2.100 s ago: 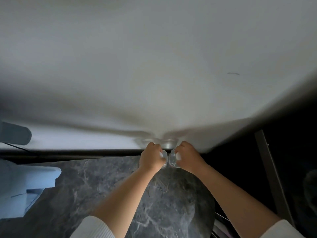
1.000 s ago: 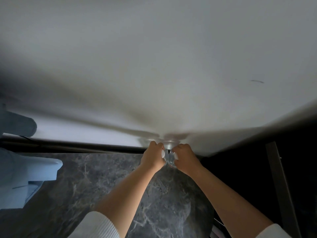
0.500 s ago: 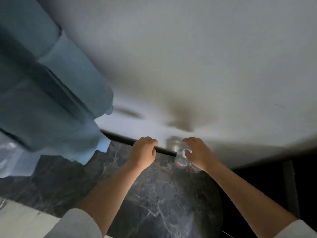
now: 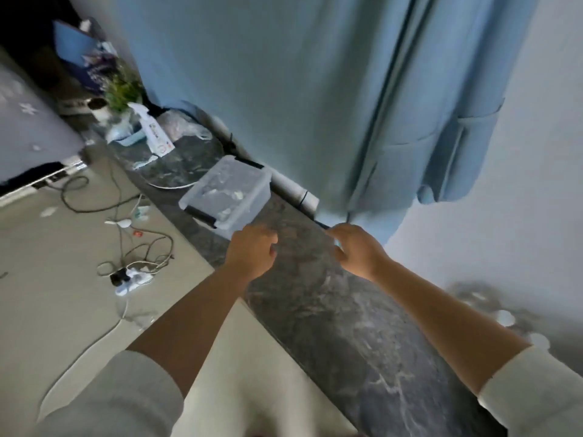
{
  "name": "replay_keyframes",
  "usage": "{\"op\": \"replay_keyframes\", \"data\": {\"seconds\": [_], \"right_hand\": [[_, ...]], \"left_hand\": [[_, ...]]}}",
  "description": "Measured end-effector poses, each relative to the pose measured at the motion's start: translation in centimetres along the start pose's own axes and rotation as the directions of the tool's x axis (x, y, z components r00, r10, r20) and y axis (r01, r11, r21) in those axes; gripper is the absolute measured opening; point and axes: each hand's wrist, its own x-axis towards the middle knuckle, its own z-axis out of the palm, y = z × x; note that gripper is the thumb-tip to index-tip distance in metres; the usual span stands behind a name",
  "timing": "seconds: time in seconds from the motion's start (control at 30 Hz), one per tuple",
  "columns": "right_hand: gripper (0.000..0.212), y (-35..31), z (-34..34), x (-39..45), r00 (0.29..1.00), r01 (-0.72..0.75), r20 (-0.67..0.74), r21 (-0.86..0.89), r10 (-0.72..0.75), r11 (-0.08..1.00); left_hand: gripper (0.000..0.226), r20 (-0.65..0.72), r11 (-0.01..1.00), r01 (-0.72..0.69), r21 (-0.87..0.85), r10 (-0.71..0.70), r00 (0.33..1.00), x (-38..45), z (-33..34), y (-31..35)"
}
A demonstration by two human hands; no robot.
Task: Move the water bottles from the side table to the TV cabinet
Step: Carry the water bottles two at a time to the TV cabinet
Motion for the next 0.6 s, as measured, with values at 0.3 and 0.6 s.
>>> {"op": "replay_keyframes", "data": {"seconds": [0.3, 0.6], "right_hand": [[0.037, -26.8, 2.0, 8.6, 0.965, 0.259, 0.047, -0.025, -0.258, 0.966], [0.036, -50.5, 5.4, 16.5, 0.791, 0.607, 0.111, -0.020, -0.601, 0.795]], "left_hand": [[0.034, -0.058, 0.913, 0.384, 0.136, -0.379, 0.923, -13.6, -8.0, -23.7], [0.036, -0.024, 0.642, 0.757, 0.121, -0.760, 0.649, -24.9, -11.5, -42.4]]}}
